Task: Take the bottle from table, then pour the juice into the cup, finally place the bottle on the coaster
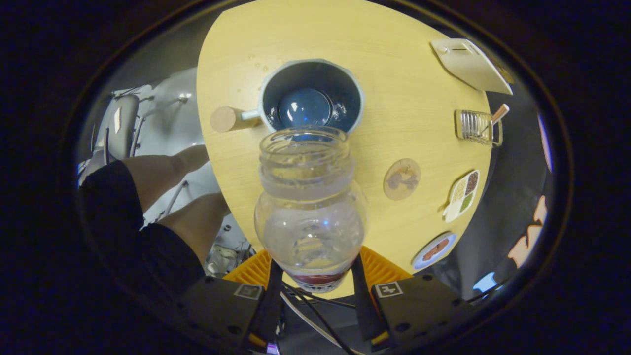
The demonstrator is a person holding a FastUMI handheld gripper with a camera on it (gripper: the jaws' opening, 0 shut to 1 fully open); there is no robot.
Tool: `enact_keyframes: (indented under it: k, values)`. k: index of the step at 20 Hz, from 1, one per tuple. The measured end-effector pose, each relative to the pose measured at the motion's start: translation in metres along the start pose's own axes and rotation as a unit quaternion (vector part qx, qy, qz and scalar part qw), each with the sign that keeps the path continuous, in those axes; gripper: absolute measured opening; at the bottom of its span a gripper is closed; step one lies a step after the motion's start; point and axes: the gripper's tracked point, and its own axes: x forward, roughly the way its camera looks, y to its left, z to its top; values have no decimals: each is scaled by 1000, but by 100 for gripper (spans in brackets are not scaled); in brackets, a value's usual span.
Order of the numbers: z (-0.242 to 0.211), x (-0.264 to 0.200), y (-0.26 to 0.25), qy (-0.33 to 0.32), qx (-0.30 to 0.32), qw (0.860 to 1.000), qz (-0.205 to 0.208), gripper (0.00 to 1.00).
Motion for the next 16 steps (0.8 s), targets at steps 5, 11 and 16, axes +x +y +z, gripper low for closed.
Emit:
enact_keyframes:
  k: [5, 11, 16]
  values:
    - [-1, 3, -5, 37, -19, 999, -8, 67]
    - [-1, -3, -11, 66, -34, 997, -11, 67]
    - [-7, -9, -19, 92, -49, 994, -19, 67]
